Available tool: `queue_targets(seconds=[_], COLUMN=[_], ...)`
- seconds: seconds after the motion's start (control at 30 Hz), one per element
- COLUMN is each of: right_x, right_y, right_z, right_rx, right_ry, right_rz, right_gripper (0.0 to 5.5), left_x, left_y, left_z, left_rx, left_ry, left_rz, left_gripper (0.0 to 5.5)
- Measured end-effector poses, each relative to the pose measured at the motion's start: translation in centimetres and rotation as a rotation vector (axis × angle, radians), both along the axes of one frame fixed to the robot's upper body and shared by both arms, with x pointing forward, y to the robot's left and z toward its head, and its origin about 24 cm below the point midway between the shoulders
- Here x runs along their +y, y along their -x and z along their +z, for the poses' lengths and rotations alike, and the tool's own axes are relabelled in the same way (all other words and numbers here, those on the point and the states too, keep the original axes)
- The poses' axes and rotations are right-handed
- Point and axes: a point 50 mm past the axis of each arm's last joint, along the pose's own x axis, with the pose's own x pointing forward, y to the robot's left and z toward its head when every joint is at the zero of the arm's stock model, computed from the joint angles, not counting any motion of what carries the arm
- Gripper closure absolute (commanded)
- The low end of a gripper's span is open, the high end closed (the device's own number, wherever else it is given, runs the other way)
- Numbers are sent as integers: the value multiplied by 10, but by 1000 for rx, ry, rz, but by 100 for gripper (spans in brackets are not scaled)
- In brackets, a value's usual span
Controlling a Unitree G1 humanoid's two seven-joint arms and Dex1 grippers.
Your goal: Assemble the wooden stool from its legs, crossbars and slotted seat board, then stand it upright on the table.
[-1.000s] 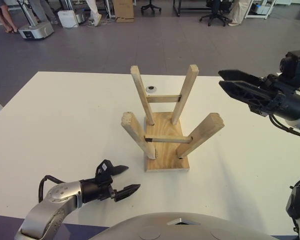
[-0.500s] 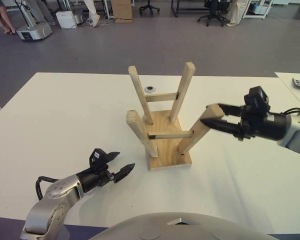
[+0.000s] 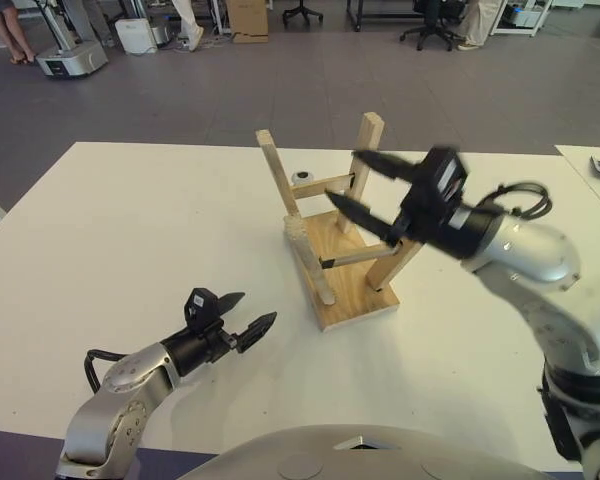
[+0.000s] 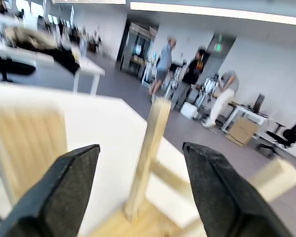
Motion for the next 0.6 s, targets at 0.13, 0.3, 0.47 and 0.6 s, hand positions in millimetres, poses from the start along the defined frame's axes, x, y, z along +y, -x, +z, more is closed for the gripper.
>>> queue_targets(seconds=[0.13, 0.3, 0.47, 0.6], right_x=[3, 10, 6, -21], right_y=[5, -1, -27, -41], right_z=[-37, -37, 33, 90], right_rx=[-186, -240, -192, -226], right_ry=[324, 318, -116, -410], right_rz=[28, 12, -52, -117], right_gripper=[239, 239, 239, 239], left_x=[-1, -2, 10, 11], left_y=[-4, -10, -39, -65], left_z=[2, 4, 42, 138], left_rx=[-14, -30, -246, -653], left_ry=[5, 7, 52, 279], left_rz=[-4, -6, 155, 326], left_gripper=[75, 75, 75, 75])
